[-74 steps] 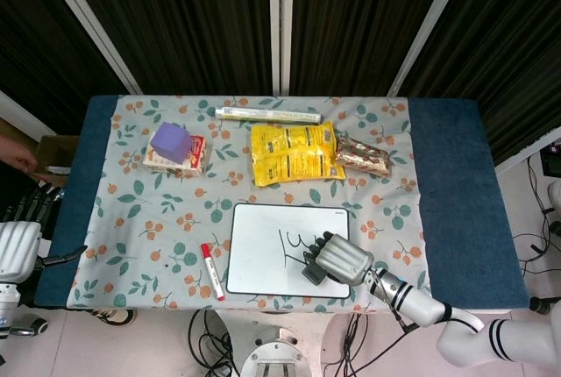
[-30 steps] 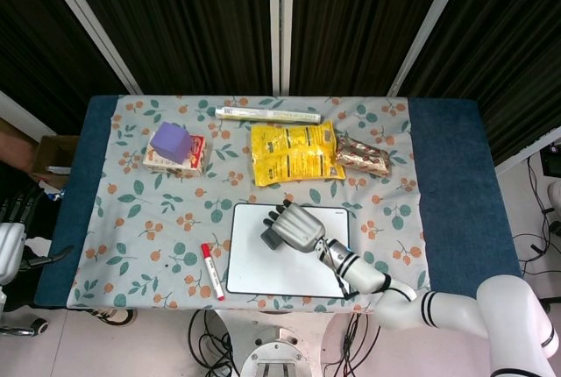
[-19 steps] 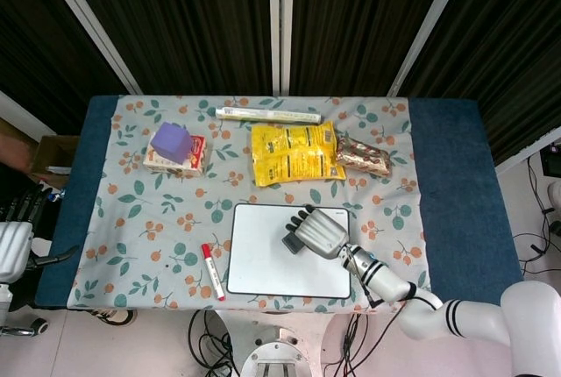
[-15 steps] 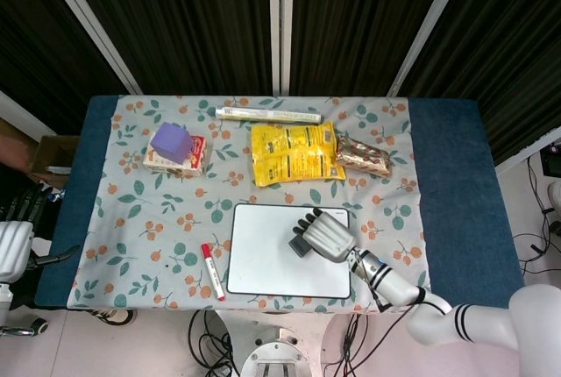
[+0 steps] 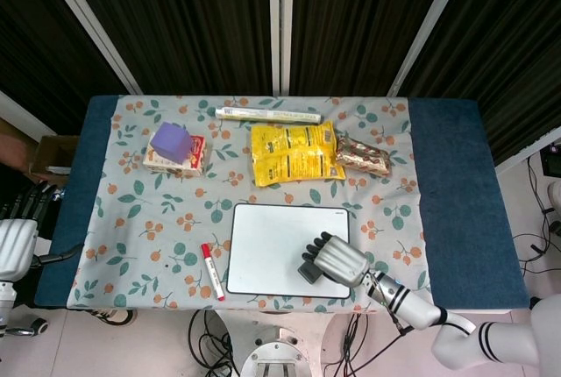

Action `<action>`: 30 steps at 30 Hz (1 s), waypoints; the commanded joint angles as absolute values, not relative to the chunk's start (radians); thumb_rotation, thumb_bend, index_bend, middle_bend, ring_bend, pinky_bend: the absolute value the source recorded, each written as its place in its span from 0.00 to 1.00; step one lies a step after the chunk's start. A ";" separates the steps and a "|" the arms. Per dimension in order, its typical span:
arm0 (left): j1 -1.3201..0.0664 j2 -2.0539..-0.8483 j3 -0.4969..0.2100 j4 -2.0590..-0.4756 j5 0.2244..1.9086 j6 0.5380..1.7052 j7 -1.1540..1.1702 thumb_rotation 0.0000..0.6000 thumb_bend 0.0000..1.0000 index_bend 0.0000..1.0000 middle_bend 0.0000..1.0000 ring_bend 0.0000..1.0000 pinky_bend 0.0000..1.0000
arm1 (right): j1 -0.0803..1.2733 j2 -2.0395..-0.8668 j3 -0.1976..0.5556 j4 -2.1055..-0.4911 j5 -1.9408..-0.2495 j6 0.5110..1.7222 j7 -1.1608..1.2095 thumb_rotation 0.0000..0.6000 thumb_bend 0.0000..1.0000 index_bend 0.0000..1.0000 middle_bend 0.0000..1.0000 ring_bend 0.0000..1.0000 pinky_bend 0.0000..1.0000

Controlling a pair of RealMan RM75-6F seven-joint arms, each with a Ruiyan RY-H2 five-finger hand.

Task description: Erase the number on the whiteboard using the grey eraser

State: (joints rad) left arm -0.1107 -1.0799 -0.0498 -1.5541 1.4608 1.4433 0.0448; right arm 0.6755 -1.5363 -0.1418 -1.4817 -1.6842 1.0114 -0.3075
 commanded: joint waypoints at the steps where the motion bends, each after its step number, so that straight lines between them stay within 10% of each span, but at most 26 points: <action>1: -0.111 -1.079 -0.049 -1.557 1.461 1.443 0.048 0.53 0.00 0.00 0.03 0.02 0.14 | 0.670 -1.531 -0.156 -1.495 -1.706 1.015 -0.309 1.00 0.39 0.93 0.76 0.66 0.77; 30: -0.094 -1.069 -0.051 -1.544 1.457 1.466 0.021 0.54 0.00 0.00 0.03 0.02 0.14 | 0.798 -1.801 0.065 -1.313 -1.552 0.830 -0.396 1.00 0.39 0.93 0.76 0.66 0.77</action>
